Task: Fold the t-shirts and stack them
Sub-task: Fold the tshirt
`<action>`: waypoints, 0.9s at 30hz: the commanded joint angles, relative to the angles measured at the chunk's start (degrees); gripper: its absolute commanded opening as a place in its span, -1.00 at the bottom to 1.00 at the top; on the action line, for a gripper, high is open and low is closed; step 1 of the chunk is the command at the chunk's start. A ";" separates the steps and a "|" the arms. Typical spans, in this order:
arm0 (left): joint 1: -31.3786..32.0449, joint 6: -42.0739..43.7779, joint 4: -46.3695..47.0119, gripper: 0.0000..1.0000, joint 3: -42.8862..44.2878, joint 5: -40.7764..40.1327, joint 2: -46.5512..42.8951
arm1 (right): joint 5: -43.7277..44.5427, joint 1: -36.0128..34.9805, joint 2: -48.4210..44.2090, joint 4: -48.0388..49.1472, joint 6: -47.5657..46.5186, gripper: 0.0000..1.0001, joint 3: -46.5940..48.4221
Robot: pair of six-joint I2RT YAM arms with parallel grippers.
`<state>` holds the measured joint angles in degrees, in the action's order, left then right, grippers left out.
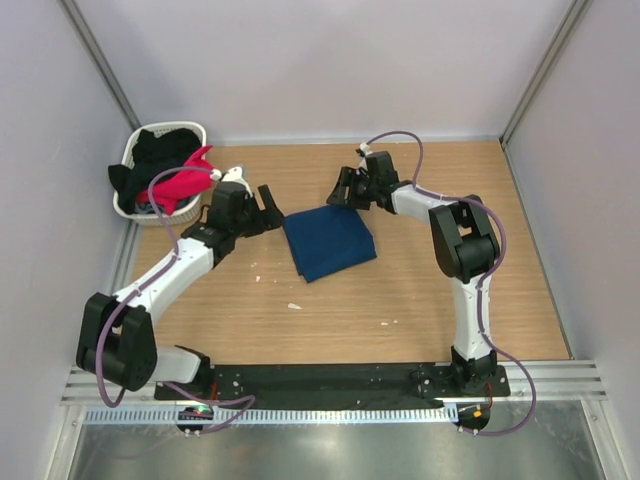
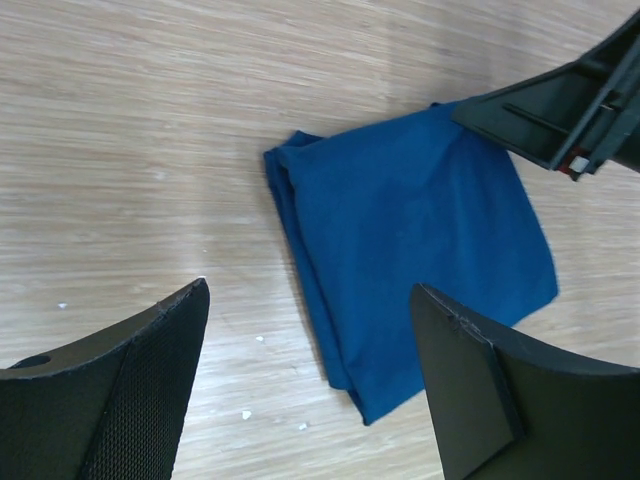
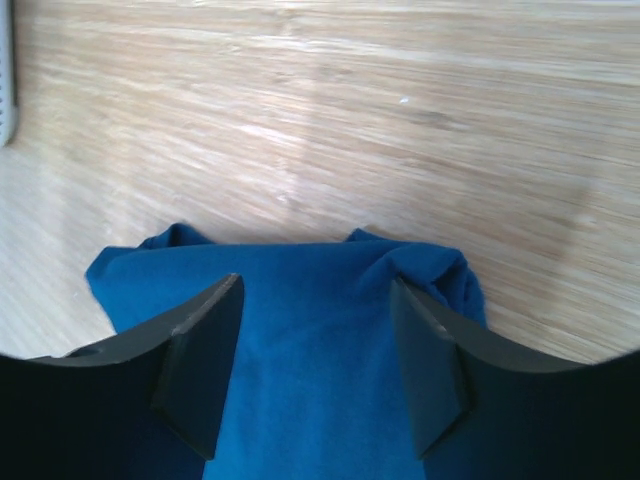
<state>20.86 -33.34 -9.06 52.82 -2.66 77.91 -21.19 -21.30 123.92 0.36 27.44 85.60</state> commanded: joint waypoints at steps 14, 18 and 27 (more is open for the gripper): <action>-0.12 -8.05 -5.25 0.99 -1.23 3.89 -2.85 | 17.12 -0.85 -13.52 -25.04 -5.47 0.99 1.95; -0.21 -7.97 -9.48 1.00 -0.08 3.62 -2.33 | 18.73 -1.37 -13.97 -23.31 -4.06 0.99 -2.36; -0.38 -7.61 -14.76 0.99 -0.87 2.75 -6.10 | 24.27 -4.10 -8.96 -27.08 -4.15 0.95 -0.17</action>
<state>20.86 -40.56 -21.78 51.33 0.95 75.29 0.03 -24.67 113.82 -25.17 23.68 83.68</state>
